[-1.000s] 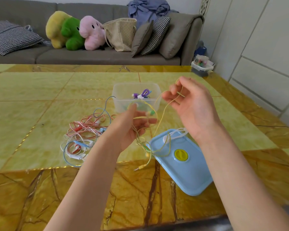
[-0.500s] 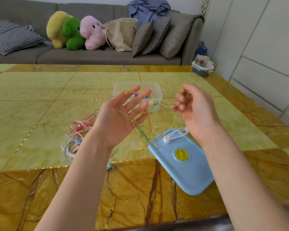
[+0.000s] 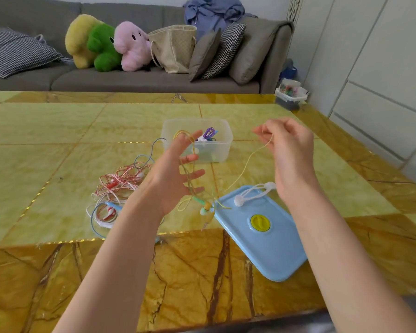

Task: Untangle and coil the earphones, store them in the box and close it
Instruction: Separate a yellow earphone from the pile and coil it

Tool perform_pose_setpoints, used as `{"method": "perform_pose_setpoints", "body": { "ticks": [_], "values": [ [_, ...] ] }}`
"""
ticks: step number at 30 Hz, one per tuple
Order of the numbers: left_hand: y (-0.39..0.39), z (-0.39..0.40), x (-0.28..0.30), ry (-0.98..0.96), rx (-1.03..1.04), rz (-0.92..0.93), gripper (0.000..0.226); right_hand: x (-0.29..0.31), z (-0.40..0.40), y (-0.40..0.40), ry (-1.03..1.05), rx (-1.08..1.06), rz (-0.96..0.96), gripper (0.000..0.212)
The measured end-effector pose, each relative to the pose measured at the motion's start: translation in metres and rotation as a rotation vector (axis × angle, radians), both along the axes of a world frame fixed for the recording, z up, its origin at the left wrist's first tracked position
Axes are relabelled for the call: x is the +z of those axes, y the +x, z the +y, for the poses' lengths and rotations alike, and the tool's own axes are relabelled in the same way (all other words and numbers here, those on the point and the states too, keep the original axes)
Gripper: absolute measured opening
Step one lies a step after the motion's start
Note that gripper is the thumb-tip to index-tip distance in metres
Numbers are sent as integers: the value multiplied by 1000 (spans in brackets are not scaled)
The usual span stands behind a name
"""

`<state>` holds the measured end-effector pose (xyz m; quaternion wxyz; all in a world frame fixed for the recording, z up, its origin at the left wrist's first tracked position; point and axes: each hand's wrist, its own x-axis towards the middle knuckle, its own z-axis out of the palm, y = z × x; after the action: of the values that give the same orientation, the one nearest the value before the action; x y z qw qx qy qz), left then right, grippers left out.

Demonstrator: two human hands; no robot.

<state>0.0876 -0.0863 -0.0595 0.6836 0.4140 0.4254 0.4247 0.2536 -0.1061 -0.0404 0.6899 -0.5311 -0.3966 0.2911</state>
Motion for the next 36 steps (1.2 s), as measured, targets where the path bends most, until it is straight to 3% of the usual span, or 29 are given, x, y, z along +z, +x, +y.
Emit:
{"method": "perform_pose_setpoints", "body": {
  "ticks": [7,11,15,21,23,26,29,30,32,36],
  "values": [
    [-2,1,8,83,135,-101,35,-15,-1,-2,-466,206,-411,15],
    [-4,-1,20,141,137,-276,41,-6,-4,-8,-344,230,-519,15],
    [-2,-4,25,168,127,-401,44,-3,-13,-26,-290,508,-494,15],
    [-6,-9,26,156,31,-546,38,-11,-9,-31,-280,510,-728,17],
    [-12,-6,27,186,138,-436,33,-10,-8,-28,-273,498,-645,21],
    [-20,-1,22,231,278,-45,20,-9,-6,-19,-251,456,-491,27],
    [-13,-8,15,252,-28,228,19,-9,-7,-19,-226,463,-472,22],
    [-7,-12,12,282,-98,279,16,-9,-8,-20,-225,477,-476,18],
    [3,-13,9,375,-32,310,6,-10,-9,-24,-233,548,-449,15],
    [7,-8,6,469,174,398,22,-8,-11,-24,-277,797,-190,27]
  ]
}}
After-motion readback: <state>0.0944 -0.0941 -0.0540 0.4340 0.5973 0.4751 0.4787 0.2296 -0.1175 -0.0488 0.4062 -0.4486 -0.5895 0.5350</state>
